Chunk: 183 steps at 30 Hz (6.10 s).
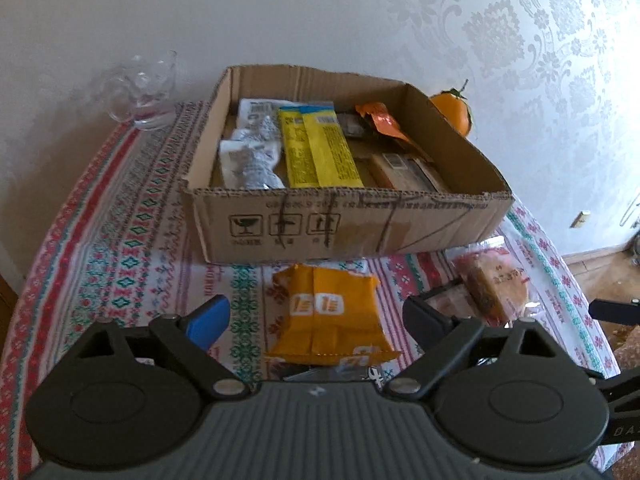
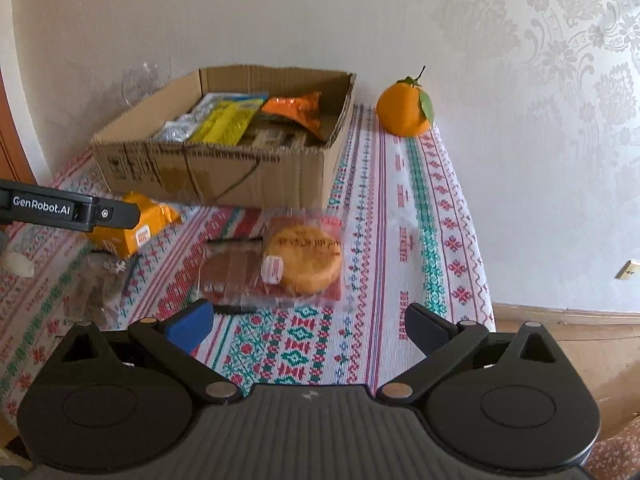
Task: Organize snacks
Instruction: 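Grasp the orange square packet with the left gripper while the right lowers onto the cake packet, then drop the orange packet into the box with the left gripper while the right lifts the cake packet, then carry the round cake packet over the box with the right gripper while the left withdraws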
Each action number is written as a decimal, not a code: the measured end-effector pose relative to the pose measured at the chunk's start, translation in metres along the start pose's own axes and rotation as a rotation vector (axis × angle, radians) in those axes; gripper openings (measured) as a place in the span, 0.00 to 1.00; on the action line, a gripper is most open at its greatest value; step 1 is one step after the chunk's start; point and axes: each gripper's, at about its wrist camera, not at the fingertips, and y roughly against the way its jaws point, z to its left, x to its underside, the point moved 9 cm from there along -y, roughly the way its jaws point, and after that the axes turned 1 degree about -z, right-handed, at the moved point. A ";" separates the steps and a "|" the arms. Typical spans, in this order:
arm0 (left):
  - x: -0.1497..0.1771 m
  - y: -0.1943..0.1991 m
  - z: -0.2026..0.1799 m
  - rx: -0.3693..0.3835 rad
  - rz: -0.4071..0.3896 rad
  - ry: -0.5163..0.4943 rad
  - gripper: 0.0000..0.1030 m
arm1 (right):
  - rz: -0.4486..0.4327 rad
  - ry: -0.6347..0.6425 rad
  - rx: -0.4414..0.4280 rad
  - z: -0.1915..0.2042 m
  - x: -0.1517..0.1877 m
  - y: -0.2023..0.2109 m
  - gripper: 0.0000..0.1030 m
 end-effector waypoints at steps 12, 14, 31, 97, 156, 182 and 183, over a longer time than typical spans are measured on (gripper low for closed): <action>0.003 -0.029 0.003 -0.011 0.033 0.008 0.90 | 0.045 0.018 0.019 0.004 0.001 -0.013 1.00; 0.001 -0.030 0.008 -0.017 0.026 0.013 0.90 | 0.049 0.017 0.016 0.004 0.000 -0.017 1.00; -0.002 -0.040 0.036 -0.110 0.022 0.040 0.90 | 0.050 0.000 -0.016 0.001 -0.010 -0.039 1.00; -0.008 0.040 0.003 0.084 0.039 -0.057 0.46 | -0.032 0.066 -0.126 0.017 -0.051 0.011 0.60; -0.014 0.067 0.079 -0.112 -0.124 0.028 0.90 | -0.045 0.099 -0.194 0.083 -0.159 -0.049 0.60; 0.014 0.061 0.116 -0.139 -0.062 0.173 0.90 | 0.063 0.123 -0.136 0.141 -0.230 -0.166 0.60; 0.015 0.061 0.115 -0.137 -0.059 0.175 0.90 | 0.067 0.124 -0.145 0.143 -0.230 -0.168 0.61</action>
